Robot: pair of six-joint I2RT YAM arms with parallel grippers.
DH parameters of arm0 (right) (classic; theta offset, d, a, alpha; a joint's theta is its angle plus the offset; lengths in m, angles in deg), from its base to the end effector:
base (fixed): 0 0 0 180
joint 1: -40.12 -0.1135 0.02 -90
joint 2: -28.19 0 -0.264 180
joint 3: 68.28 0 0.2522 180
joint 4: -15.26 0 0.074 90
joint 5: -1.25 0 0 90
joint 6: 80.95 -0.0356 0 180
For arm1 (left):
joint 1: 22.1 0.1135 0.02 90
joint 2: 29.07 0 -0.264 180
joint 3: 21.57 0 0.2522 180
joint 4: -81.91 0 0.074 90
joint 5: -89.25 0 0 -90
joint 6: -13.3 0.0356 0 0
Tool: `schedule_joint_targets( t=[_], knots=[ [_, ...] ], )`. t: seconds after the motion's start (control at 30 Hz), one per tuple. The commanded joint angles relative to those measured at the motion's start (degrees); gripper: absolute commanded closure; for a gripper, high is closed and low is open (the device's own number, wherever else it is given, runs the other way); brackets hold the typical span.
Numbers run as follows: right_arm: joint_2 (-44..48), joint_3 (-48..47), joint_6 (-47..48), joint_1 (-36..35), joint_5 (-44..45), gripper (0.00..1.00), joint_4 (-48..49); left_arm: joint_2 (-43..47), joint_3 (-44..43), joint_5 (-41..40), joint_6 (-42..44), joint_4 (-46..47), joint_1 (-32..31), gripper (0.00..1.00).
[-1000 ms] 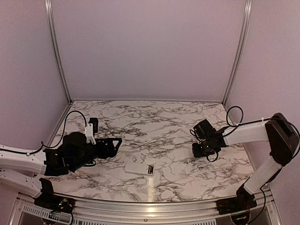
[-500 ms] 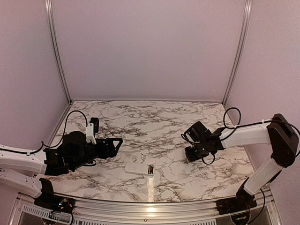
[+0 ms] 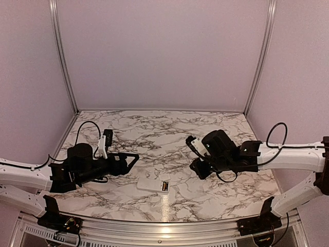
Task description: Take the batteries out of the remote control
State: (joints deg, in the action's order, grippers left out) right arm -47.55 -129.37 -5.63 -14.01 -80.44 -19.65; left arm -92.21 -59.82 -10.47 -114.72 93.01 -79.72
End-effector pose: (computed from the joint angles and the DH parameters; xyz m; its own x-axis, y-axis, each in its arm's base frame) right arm 0.1623 0.2156 0.2225 -0.6207 -0.4304 -0.6554 -0.6095 0.7907 0.0580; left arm 0.1312 -0.1956 0.2169 -0.5592 -0.2518 -0.7899 0.5080 0.6489 -0.5665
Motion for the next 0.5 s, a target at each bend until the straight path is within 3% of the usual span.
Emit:
schedule_joint_targets(
  t=[0.0, 0.47],
  knots=[
    [2.99, -2.76, 4.04, -4.90, 1.57, 1.00, 1.73, 2.44, 1.23, 5.15, -1.68, 2.69, 0.41, 0.11],
    [0.41, -6.27, 8.05, -20.63, 15.58, 1.00, 3.19, 2.34, 1.00, 16.32, -5.80, 7.06, 1.29, 0.18]
  ],
)
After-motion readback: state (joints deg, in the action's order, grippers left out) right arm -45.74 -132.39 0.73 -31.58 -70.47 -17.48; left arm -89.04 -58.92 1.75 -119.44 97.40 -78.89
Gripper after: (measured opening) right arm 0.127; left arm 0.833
